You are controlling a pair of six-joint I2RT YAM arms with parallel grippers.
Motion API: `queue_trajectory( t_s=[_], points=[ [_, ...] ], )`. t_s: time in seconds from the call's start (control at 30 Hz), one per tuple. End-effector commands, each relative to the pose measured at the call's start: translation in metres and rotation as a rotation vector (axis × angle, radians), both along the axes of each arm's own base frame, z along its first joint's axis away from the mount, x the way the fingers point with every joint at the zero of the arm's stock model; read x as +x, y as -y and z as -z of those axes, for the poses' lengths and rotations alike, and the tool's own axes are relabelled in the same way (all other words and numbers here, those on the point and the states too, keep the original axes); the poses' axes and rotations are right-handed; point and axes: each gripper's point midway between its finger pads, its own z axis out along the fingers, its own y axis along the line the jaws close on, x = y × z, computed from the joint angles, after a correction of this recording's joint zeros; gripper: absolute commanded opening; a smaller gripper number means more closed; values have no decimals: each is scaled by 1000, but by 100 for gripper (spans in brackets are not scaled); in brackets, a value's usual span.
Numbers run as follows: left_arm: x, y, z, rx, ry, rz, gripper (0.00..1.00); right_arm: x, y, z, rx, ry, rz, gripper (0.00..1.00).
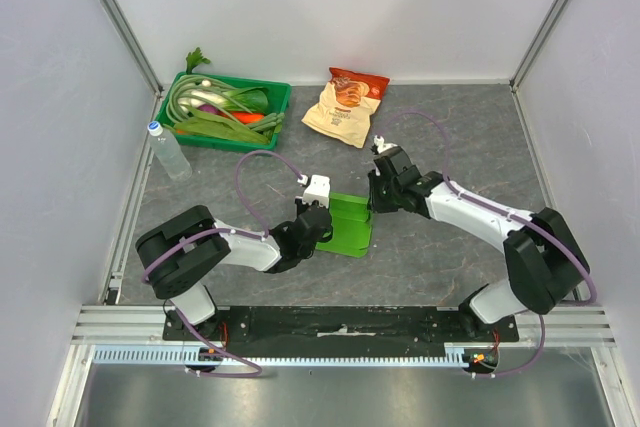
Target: Fold the paper box
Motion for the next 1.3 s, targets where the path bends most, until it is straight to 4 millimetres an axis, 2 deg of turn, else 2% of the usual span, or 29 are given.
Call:
queue_trajectory(
  t_s=[0.0,0.17,0.2,0.27,0.3,0.33,0.47,0.53,0.6,0.63,0.67,0.7,0.8,0.87,1.0,1.27],
  points=[
    [-5,12,-8,-44,1,21,2,0,-9,-18,61,60,-38,29],
    [-5,14,-8,-39,1,28,2,-10,3,-32,29,108,-100,51],
    [-5,14,-8,-42,1,28,2,-15,8,-30,18,103,-106,53],
    [-5,15,-8,-42,1,30,2,-18,11,-43,39,129,-96,57],
    [-5,14,-8,-41,2,29,2,-20,19,-42,20,132,-78,58],
    [-5,14,-7,-40,0,28,2,-22,24,-51,26,151,-51,59],
    [-5,13,-8,-41,3,24,2,-13,79,-57,-115,224,160,65],
    [-5,13,-8,-39,3,25,2,-10,104,-49,-193,234,256,66],
    [-4,13,-9,-42,4,24,2,-2,137,-39,-305,265,392,60],
    [-4,13,-9,-43,4,23,2,1,142,-25,-350,239,405,57],
    [-4,14,-9,-43,5,25,2,4,141,-18,-384,234,366,51],
    [-4,14,-9,-42,4,25,2,12,129,-2,-372,216,317,50],
    [-5,13,-8,-39,4,24,2,23,98,17,-299,243,185,46],
    [-5,14,-8,-39,4,25,2,30,85,16,-255,291,156,45],
    [-5,13,-9,-39,7,24,2,39,74,13,-196,302,169,44],
    [-5,13,-9,-43,7,23,2,37,44,18,-58,323,68,42]
  ],
)
